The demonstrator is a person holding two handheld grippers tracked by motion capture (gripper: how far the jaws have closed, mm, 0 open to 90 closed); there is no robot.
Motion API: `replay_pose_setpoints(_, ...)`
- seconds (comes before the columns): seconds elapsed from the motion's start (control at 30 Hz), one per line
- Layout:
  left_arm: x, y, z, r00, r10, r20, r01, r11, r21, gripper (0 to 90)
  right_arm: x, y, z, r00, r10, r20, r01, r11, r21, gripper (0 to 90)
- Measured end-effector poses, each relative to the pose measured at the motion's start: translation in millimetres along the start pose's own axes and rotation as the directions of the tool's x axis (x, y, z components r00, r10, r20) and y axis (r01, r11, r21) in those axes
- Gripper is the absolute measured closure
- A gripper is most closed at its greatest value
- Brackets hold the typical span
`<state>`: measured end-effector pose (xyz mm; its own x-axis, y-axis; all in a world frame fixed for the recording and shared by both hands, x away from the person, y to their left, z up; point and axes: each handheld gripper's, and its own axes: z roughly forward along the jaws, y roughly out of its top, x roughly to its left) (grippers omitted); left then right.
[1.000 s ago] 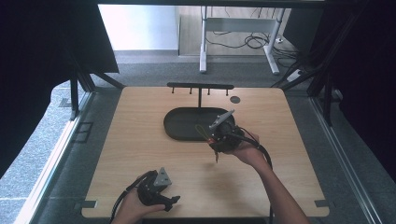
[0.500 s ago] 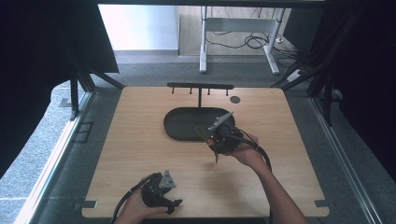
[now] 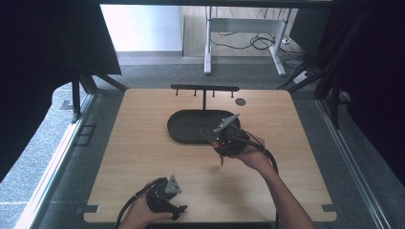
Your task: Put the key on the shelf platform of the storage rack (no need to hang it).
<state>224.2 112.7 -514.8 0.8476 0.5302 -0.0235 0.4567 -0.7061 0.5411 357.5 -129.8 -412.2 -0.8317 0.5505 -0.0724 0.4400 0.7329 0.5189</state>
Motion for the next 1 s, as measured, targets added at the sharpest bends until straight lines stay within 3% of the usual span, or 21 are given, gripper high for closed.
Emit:
replay_pose_setpoints(0.4, 0.0, -0.1, 0.1, 1.0, -0.001, 0.003, 0.0, 1.0, 0.003, 19.9, -2.5, 10.6, -5.2, 1.0, -0.003, 0.005, 0.003, 1.0, -0.005, 67.0)
replay_pose_setpoints(1.0, 1.6, -0.9, -2.8, 1.0, -0.008, -0.003, 0.008, 1.0, -0.006, 19.9, -16.5, 27.8, 2.0, 0.9997, 0.02, 0.014, -0.02, 1.0, -0.006, 67.2)
